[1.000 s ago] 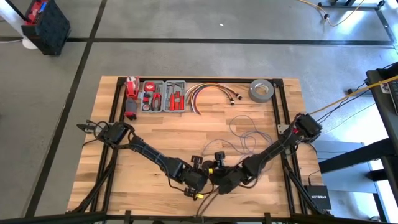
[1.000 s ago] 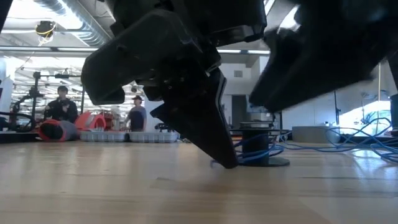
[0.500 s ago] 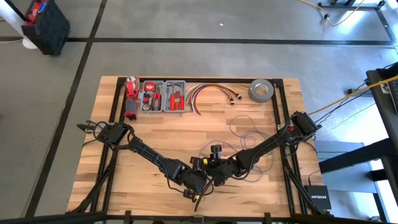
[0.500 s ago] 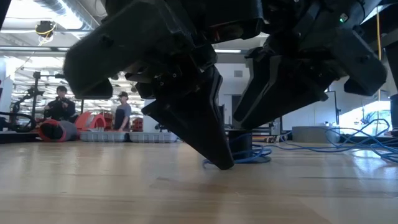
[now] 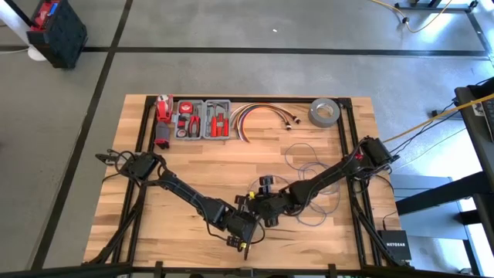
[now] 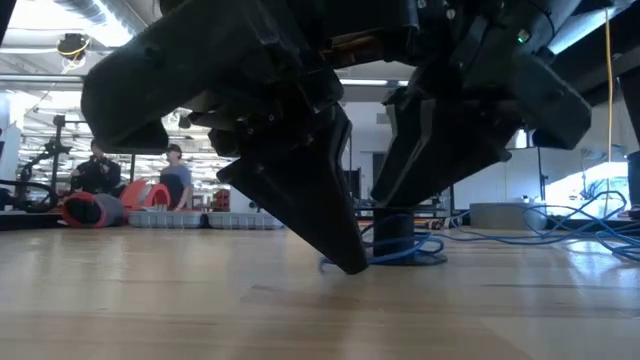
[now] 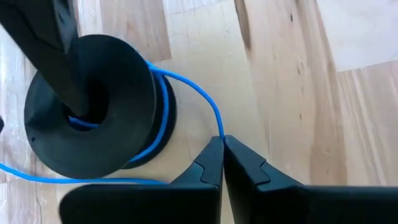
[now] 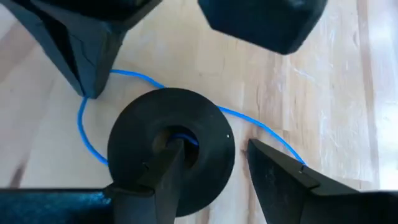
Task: Coil cords
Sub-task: Uncoil the blue wire into the black spool
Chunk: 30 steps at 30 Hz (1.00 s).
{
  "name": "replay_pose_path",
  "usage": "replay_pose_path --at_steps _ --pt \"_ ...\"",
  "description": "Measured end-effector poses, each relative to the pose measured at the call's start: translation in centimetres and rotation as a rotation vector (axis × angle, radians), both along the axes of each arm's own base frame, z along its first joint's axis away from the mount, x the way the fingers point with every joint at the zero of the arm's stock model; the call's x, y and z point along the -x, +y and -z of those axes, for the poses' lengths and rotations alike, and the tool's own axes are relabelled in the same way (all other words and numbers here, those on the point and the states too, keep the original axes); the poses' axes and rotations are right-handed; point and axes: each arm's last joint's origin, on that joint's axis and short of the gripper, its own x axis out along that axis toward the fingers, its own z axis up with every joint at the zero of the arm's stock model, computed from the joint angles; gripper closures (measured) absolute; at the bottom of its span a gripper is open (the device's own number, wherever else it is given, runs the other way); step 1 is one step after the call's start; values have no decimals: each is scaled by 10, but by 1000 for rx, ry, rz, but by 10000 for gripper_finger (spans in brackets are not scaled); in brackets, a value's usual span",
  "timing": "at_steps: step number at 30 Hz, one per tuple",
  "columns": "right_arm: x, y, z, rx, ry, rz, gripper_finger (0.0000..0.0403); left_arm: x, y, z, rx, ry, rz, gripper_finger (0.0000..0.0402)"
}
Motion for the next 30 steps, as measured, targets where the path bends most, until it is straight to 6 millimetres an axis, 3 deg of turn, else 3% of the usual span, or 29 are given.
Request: replay_pose_path --at_steps 10,30 --pt "10 -6 2 95 92 58 221 11 -17 0 17 11 -5 401" --pt "27 -15 8 164 252 125 221 72 -51 6 -32 235 -218 401"
